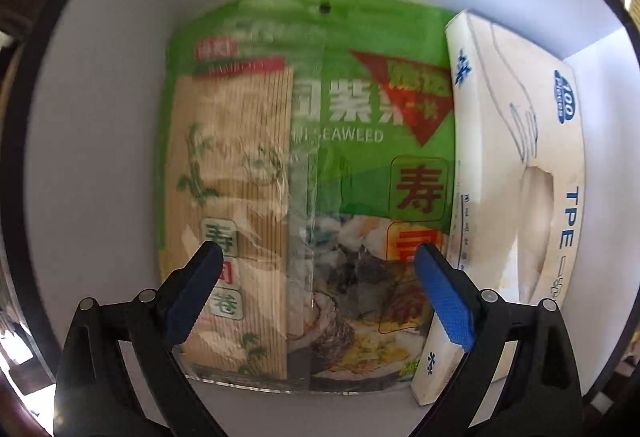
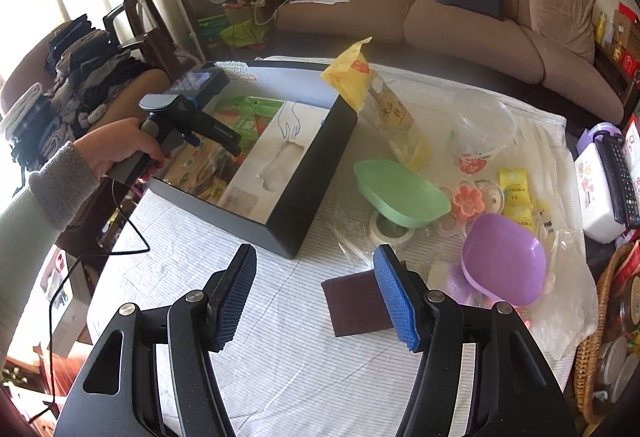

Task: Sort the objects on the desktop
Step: 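Lower the glove box into the open box beside the seaweed package, then open the right gripper and withdraw it from the box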

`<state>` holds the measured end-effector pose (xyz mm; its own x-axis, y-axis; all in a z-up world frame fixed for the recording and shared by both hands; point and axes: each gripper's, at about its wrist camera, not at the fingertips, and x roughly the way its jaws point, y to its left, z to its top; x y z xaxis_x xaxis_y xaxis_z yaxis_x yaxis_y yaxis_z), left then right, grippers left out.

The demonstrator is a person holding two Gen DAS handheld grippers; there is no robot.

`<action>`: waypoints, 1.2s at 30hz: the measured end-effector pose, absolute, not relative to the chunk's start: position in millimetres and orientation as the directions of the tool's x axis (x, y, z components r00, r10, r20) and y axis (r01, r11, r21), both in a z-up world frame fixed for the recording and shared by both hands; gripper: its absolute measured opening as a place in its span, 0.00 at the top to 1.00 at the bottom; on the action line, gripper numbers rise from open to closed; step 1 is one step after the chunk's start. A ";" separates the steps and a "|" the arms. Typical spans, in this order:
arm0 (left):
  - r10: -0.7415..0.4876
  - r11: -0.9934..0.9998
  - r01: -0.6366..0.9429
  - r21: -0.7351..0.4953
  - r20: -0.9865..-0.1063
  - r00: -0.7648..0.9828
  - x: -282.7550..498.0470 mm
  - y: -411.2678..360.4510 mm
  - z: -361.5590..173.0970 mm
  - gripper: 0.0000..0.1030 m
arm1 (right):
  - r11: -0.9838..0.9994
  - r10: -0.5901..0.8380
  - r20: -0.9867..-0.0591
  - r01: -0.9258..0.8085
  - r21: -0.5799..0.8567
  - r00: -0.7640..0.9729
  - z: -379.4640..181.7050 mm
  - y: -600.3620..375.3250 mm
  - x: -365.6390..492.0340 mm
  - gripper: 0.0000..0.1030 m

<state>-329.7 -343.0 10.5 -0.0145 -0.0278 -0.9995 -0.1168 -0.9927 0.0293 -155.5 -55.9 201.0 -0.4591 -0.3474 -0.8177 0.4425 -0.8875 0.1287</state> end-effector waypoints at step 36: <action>0.153 -0.988 -0.070 -0.136 -0.846 -0.512 -28.5 -272.3 171.8 0.00 | -0.921 -0.366 -0.769 0.324 0.217 -0.524 183.7 34.5 -83.5 0.00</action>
<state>-28.5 -272.3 171.8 -0.5116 0.1525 -0.8456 -0.0701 -0.9882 -0.1359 -83.5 34.5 183.7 -0.5238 -0.3659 -0.7693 0.3240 -0.9208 0.2174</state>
